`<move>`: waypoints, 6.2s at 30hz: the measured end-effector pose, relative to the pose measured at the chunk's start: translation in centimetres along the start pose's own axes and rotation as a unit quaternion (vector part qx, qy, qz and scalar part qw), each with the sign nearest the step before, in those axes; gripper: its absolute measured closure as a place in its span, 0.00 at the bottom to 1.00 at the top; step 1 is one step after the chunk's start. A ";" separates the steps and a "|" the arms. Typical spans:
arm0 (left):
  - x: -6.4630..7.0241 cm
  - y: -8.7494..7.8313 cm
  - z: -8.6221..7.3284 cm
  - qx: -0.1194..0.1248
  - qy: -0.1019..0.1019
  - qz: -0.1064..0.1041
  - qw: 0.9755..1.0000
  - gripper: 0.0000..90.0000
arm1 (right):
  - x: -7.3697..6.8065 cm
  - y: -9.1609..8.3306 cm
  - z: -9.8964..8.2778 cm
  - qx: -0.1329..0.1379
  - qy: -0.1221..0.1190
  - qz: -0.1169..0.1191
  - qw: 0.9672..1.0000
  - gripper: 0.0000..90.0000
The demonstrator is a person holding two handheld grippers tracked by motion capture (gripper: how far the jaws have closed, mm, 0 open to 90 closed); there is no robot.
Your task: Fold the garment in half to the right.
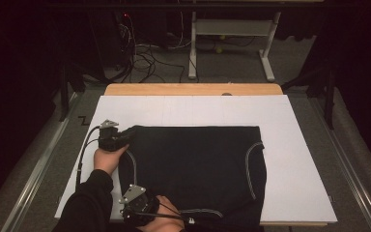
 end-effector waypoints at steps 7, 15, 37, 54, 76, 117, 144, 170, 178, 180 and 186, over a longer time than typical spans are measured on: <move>-0.1 0.0 0.0 -0.002 -0.005 -0.001 1.000 0.76 | 0.4 -0.2 -0.1 0.001 -0.003 -0.002 1.000 0.54; -0.1 0.1 0.0 -0.004 -0.005 0.002 1.000 0.76 | 0.7 -0.5 -0.3 0.002 -0.002 -0.010 1.000 0.71; -0.1 -0.2 0.2 -0.001 -0.016 -0.007 1.000 0.77 | 1.4 -3.0 -0.4 0.082 -0.007 -0.015 0.996 0.84; 0.8 -0.9 0.9 0.015 -0.032 0.016 0.999 0.80 | 1.8 -4.5 -0.2 0.116 0.006 -0.015 0.993 0.84; 1.8 -4.1 4.3 0.083 -0.031 0.025 0.996 0.80 | 1.6 -6.8 1.5 0.161 -0.004 -0.022 0.987 0.84; -4.6 -10.9 5.1 0.084 -0.058 0.073 0.992 0.81 | -1.6 -5.1 8.8 0.181 -0.050 -0.001 0.982 0.84; 4.8 -7.1 8.0 0.064 -0.018 0.033 0.997 0.81 | 1.5 -11.3 2.9 0.209 -0.015 -0.053 0.976 0.84; 12.7 -1.2 9.4 0.056 0.032 0.012 0.998 0.80 | 5.5 -14.5 -4.6 0.207 0.030 -0.096 0.973 0.84; 14.5 -0.1 9.7 0.055 0.039 0.009 0.998 0.80 | 5.8 -14.9 -5.8 0.202 0.035 -0.105 0.973 0.84; 14.9 0.3 9.6 0.052 0.044 0.005 0.998 0.80 | 5.9 -15.0 -6.2 0.200 0.037 -0.105 0.973 0.84; 16.1 1.3 9.7 0.049 0.045 -0.002 0.998 0.80 | 6.2 -15.4 -7.3 0.191 0.042 -0.115 0.974 0.83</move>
Point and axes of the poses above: each handheld gripper's, and its own axes: y roughly forward along the jaws, z roughly out of its top, x roughly to its right, the point moved 5 cm from there along y, roughly forward along the jaws, and after that the axes turned 3 degrees about -y, right-handed, at the moved point
